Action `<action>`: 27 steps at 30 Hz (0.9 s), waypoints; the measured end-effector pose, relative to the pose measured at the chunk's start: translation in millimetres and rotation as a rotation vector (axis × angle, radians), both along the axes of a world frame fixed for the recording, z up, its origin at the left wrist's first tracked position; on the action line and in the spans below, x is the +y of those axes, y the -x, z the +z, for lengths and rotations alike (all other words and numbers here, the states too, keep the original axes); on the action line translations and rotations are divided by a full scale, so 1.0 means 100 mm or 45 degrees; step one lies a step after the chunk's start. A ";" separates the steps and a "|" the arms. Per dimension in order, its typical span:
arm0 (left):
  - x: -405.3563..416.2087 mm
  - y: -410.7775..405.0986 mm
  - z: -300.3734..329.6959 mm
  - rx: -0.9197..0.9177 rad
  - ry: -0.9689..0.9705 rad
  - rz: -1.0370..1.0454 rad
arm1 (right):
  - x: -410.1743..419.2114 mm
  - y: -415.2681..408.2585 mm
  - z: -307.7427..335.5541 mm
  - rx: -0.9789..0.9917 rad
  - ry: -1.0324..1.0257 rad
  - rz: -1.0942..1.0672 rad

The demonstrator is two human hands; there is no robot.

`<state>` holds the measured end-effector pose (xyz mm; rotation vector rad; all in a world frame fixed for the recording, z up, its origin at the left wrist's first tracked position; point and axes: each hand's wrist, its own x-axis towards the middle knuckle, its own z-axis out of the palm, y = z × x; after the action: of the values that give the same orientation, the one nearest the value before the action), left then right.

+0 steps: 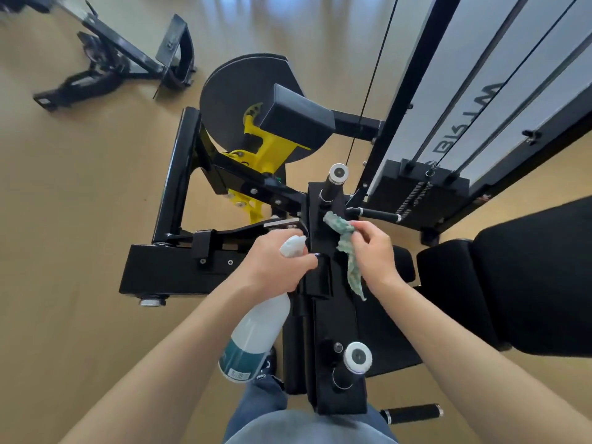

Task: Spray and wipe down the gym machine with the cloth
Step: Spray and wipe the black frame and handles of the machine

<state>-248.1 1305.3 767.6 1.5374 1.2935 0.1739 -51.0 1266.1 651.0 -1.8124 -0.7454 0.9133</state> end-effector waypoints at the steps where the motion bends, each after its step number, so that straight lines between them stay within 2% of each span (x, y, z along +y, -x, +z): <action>1: 0.01 -0.03 0.08 -0.008 -0.024 0.001 | 0.09 -0.02 0.10 0.418 -0.001 -0.153; 2: 0.03 -0.06 0.15 -0.013 -0.045 0.017 | 0.15 -0.05 0.20 0.823 -0.048 -0.242; 4: 0.06 -0.11 0.30 -0.022 -0.078 0.050 | 0.20 -0.11 0.38 1.342 -0.148 -0.257; 6: 0.11 -0.15 0.45 -0.051 -0.102 0.069 | 0.19 -0.16 0.55 1.561 -0.201 -0.265; 9: 0.25 -0.21 0.63 -0.056 -0.084 0.092 | 0.19 -0.26 0.71 1.757 -0.298 -0.375; 14: 0.56 -0.30 0.62 0.192 -0.018 0.064 | 0.20 -0.35 0.83 1.989 -0.378 -0.514; 18: 0.65 -0.33 0.53 0.376 0.015 0.016 | 0.21 -0.37 0.87 1.944 -0.464 -0.605; 24: 0.72 -0.29 0.50 0.225 0.060 -0.020 | 0.29 -0.35 0.91 1.881 -0.487 -0.622; 27: 0.76 -0.31 0.50 0.219 0.075 -0.042 | 0.39 -0.22 0.93 1.738 -0.485 -0.552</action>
<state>-216.9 1381.2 817.5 1.5483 1.3941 -0.0182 -28.6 1305.2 743.7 -0.6417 0.3279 1.2938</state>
